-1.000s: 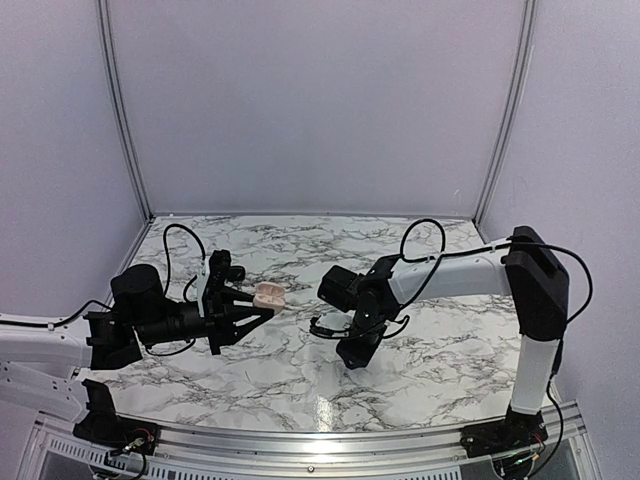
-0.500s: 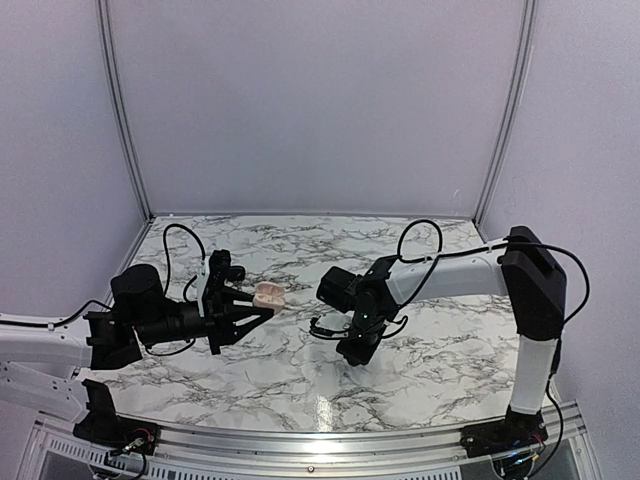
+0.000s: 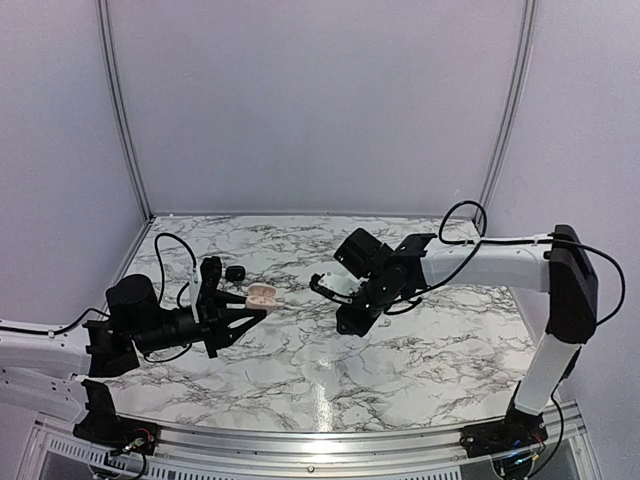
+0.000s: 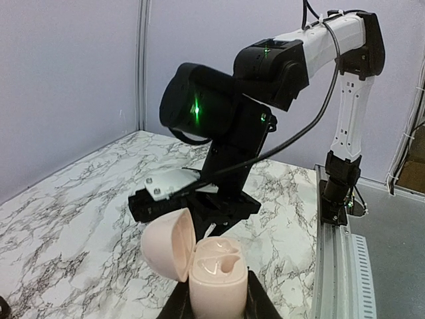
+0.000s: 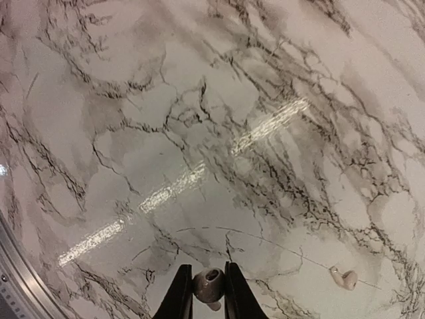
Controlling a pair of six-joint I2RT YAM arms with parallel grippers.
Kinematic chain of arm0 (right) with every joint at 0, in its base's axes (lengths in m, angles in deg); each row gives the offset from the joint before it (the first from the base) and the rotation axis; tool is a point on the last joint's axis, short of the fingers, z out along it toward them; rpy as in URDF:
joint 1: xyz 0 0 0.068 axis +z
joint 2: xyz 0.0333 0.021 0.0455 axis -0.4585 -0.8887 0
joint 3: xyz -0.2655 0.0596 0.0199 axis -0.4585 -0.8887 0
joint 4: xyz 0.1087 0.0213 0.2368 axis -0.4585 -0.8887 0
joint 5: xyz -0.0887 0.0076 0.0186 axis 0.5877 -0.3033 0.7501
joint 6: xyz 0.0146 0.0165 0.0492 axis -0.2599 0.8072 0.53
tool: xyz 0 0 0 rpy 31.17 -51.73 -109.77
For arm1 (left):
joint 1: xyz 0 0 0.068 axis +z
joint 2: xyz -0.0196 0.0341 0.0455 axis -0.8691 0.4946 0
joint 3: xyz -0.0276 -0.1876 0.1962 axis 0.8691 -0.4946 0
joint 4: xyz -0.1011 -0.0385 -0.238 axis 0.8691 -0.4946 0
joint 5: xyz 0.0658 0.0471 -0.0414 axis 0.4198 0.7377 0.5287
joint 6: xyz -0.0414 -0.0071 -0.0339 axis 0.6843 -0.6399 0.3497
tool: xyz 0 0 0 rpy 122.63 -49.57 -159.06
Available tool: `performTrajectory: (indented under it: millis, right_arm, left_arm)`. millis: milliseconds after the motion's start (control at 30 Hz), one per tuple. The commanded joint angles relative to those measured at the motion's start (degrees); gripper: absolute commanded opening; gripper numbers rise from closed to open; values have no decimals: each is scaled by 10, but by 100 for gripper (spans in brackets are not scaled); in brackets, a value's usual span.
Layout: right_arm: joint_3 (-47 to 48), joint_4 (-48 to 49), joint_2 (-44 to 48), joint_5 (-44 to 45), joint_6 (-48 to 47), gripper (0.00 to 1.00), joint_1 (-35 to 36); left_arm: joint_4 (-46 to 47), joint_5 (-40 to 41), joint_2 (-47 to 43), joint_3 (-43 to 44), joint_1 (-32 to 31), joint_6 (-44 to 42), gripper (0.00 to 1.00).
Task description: Insert the wireless bluetooth earbuds into the charging case
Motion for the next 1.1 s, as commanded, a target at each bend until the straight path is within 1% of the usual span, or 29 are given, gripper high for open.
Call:
performTrajectory:
  millis: [0,133,233,367,533,700,800,933,1067]
  right_arm:
    - [-6,87,72,-16,18,8,-13]
    - [-7,177,141,-71,16,7,-13]
    - [4,223,178,-112,13,7,-13]
    - [-11,292,221,-136,18,7,-1]
    - [-39,390,255,-157,67,7,31]
    - [-68,520,254,-160,118,7,58]
    - [-68,571,239,-165,130,7,74]
    - [-62,615,218,-165,128,7,100]
    - [-40,605,190,-152,122,7,119]
  left_arm:
    - [67,25,-24,-14,3,-31,0]
    - [71,23,-29,-9,3,-60,0]
    - [71,17,-32,-5,2,-80,0]
    - [73,37,-50,-11,2,-105,0]
    - [80,63,-70,-18,1,-137,0]
    - [94,77,-67,-17,0,-154,0]
    - [99,76,-68,-14,-1,-163,0]
    - [106,72,-70,-12,-2,-166,0]
    - [111,78,-71,-12,-4,-164,0]
